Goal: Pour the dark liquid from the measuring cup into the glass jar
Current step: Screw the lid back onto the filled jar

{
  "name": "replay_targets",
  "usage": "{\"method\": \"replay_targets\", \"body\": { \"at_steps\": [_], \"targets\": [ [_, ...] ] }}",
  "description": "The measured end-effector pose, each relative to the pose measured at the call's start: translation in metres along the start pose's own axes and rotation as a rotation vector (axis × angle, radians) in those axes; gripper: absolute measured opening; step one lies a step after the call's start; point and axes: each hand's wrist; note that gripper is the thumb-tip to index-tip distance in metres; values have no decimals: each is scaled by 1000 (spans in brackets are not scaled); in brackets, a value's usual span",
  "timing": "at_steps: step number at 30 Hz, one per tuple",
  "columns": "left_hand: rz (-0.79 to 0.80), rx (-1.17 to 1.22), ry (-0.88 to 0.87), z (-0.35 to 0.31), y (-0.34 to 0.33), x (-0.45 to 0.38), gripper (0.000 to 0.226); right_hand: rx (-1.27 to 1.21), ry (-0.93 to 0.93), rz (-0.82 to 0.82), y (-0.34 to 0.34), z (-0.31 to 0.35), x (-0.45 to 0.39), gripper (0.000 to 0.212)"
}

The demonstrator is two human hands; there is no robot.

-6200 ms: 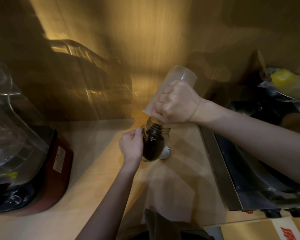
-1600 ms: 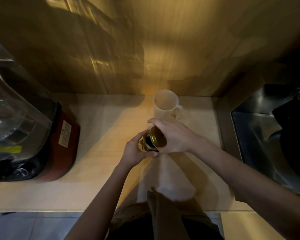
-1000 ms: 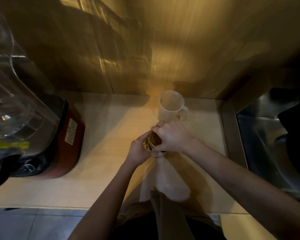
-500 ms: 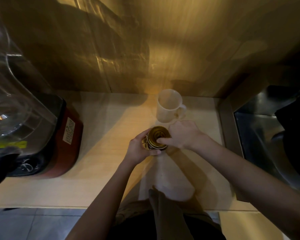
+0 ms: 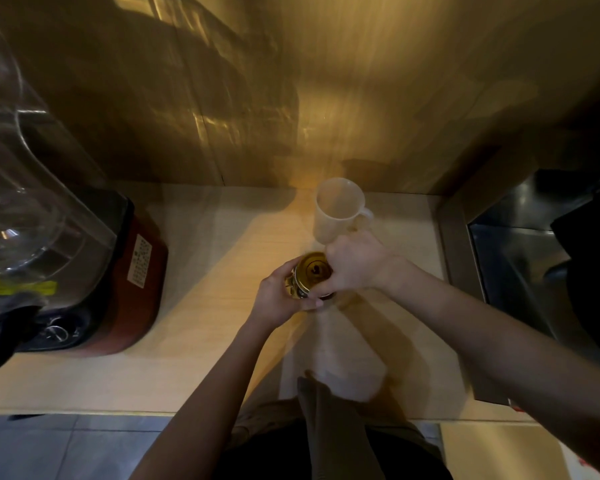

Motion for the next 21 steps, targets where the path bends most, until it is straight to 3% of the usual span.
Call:
{"method": "replay_targets", "body": {
  "at_steps": [4,7,8,11,13,17,21],
  "targets": [
    [-10,-15,-16,1,0,0,86,-9,-33,-9,5,-8,-1,63],
    [-5,-18,-15,2,-1,0,87,-95,67,98,-7,-8,-8,92],
    [-3,-20,-16,3,-1,0,87,-73,99,111,-11,-5,-8,93],
    [-2,-16,-19,2,-1,0,86,-16,100,19,-12,1,-6,63],
    [6,-20,-20,2,0,0,86,74,43,-41,-6,2,-6,56],
    [12,-28,-25,2,0,0,85,7,96,73,-8,2,-8,92],
    [-4,-48,-35,3,-3,3,85,-66,146,22,-22,-2,-10,83]
  ]
}}
Point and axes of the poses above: each hand's wrist, its own x-axis away from the middle knuckle, its own y-axis out of the back of the hand, z = x × y, and after that the axes turned 15 degrees about -y, right-handed
